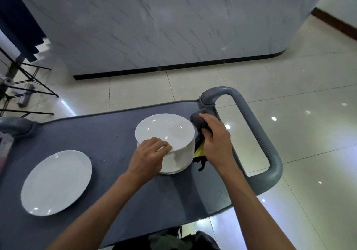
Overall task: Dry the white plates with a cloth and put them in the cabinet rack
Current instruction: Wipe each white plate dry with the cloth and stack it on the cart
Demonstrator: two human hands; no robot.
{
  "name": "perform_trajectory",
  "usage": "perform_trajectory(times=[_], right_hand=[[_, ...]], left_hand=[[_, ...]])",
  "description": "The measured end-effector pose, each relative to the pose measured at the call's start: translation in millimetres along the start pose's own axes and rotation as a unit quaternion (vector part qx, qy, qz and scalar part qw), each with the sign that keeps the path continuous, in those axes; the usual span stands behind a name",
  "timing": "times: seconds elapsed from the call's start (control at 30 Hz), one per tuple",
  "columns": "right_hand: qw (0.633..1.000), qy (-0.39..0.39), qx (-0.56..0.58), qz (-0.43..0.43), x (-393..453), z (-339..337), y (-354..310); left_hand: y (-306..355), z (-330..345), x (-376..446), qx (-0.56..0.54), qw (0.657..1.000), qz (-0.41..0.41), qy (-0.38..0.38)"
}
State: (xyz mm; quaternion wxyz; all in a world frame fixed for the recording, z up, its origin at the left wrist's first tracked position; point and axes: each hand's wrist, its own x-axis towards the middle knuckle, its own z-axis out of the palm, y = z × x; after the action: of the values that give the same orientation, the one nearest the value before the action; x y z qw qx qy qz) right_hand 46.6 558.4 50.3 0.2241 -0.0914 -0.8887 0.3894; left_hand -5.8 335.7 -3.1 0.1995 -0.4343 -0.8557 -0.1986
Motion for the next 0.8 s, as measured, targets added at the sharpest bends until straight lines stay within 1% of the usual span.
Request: perform_trajectory(times=[0.13, 0.3, 0.5, 0.8], right_hand=[[0.999, -0.033, -0.001, 0.008, -9, 13, 2], [0.997, -0.072, -0.028, 0.004, -20, 25, 4], [0.996, -0.077, -0.046, 0.010, -25, 30, 7], [0.994, -0.087, -0.062, 0.003, -31, 31, 7]], left_hand=[[2, 9, -15, 0.004, 0.999, 0.002, -0.031], [-1, 16, -23, 0.009, 0.997, 0.029, -0.067], [2, 24, -35, 0.004, 0.995, 0.046, -0.091], [-1, 27, -46, -0.015, 0.993, 0.037, -0.107]])
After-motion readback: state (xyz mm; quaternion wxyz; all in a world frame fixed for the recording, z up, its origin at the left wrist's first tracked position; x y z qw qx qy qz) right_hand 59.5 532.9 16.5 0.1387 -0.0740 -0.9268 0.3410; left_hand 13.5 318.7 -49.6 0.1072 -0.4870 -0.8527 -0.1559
